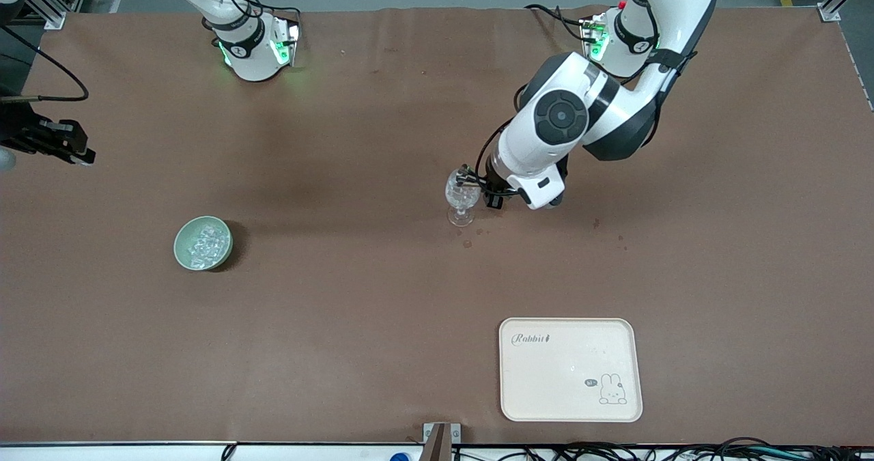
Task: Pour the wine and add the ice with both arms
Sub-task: 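Tilt the jigger over the wine glass with the left gripper to pour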
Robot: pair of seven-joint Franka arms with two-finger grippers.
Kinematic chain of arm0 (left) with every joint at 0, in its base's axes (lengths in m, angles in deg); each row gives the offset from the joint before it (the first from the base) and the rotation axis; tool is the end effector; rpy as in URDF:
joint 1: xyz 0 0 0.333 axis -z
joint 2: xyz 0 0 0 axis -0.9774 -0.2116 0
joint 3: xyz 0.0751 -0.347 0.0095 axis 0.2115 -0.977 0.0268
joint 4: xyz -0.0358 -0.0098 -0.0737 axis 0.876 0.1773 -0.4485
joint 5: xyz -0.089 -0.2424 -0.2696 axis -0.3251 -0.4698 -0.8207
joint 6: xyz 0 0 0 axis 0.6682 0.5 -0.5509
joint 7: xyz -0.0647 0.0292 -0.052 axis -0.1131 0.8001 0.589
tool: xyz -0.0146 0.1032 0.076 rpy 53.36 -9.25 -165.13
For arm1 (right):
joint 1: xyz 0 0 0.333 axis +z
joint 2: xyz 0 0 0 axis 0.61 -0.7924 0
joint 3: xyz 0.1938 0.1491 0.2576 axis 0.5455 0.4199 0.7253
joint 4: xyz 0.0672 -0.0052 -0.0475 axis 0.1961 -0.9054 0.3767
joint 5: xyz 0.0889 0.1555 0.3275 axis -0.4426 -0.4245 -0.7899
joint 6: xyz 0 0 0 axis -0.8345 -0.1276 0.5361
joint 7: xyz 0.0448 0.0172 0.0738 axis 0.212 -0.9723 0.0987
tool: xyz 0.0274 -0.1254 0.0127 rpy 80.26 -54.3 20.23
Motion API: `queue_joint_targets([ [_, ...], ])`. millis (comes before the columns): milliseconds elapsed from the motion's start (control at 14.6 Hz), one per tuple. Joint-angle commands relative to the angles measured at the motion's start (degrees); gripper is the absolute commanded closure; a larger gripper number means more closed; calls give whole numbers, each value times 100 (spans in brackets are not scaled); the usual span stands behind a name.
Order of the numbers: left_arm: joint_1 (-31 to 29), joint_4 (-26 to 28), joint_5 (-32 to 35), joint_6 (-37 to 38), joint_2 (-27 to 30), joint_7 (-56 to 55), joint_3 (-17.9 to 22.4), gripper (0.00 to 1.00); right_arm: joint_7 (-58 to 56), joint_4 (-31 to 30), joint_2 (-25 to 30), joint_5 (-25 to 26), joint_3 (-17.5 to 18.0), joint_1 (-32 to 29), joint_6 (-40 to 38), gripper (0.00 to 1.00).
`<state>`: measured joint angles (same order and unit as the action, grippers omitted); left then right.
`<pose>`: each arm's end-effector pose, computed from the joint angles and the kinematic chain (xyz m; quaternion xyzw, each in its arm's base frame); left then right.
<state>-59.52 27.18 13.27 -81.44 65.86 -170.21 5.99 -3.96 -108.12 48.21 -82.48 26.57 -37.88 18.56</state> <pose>0.5185 -0.3997 0.4149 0.7663 0.6263 -0.1401 0.0291 0.5045 -0.0605 0.6029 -0.9997 0.0028 0.0142 0.0180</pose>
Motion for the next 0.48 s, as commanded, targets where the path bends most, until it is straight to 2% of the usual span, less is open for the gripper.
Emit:
queue_joint_targets([
  [0,-349,-179,-528,139,99,535,-16,99,-45,-125,145,53,36,-6,4,93],
  [410,-1192,-794,-1757,254,-173,1484,2,99,174,-107,127,53,98,116,92,94],
])
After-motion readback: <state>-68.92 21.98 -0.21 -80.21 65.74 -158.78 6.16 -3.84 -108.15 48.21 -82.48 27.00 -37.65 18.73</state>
